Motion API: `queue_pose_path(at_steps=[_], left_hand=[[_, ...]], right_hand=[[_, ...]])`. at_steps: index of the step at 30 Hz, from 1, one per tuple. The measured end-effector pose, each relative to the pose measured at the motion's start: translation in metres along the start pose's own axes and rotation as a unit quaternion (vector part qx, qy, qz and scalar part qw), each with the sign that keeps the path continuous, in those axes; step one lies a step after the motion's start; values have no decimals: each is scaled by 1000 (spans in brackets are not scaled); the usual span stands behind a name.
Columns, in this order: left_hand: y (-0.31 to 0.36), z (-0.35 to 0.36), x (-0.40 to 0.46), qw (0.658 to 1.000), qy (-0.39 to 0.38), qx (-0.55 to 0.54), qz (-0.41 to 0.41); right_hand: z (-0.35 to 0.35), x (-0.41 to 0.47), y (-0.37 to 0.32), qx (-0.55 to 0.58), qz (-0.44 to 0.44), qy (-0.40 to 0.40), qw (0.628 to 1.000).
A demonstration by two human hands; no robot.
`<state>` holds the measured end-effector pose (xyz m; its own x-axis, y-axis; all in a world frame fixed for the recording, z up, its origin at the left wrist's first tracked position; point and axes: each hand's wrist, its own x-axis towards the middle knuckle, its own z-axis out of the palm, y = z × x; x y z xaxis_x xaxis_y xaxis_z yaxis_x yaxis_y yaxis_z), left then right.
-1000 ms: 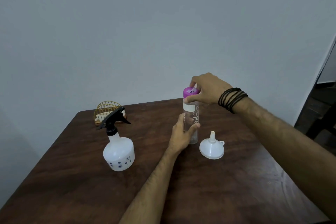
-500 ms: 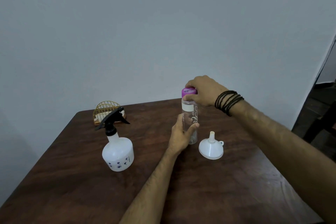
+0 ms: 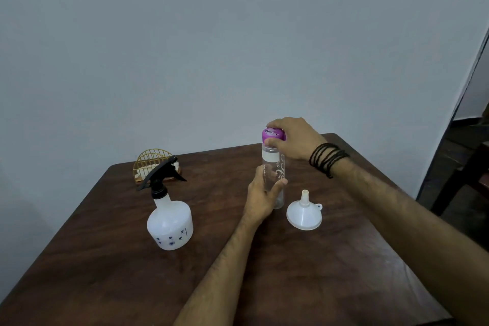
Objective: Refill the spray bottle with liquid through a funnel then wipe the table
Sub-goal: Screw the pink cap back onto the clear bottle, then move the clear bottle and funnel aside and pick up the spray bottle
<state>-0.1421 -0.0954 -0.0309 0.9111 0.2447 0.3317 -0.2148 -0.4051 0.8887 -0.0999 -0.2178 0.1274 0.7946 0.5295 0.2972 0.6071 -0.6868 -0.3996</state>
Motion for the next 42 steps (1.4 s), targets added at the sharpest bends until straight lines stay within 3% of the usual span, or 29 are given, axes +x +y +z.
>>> queue_pose_path(at_steps=[5, 9, 15, 21, 25, 31, 35, 40, 42], left_hand=[[2, 3, -1, 1000, 19, -2, 10], [5, 3, -2, 1000, 11, 1, -3], [6, 5, -1, 1000, 12, 15, -10], [4, 15, -1, 998, 57, 14, -19], [5, 17, -2, 997, 67, 13, -20], [1, 12, -8, 997, 70, 5, -21], [-19, 13, -17, 998, 41, 42, -37], [-19, 16, -13, 994, 54, 72, -66], [-18, 18, -9, 992, 48, 90, -79]], right_hand=[[32, -7, -8, -7, 76, 158, 984], [21, -2, -7, -11, 76, 140, 987], [8, -2, 11, 81, 41, 24, 996], [38, -9, -1, 50, 87, 172, 980], [44, -12, -9, 51, 126, 211, 968], [41, -34, 17, 175, 104, 155, 967], [77, -78, 48, 183, 122, 186, 958], [124, -109, 83, 147, 149, 35, 977], [134, -105, 94, 116, 146, 13, 982]])
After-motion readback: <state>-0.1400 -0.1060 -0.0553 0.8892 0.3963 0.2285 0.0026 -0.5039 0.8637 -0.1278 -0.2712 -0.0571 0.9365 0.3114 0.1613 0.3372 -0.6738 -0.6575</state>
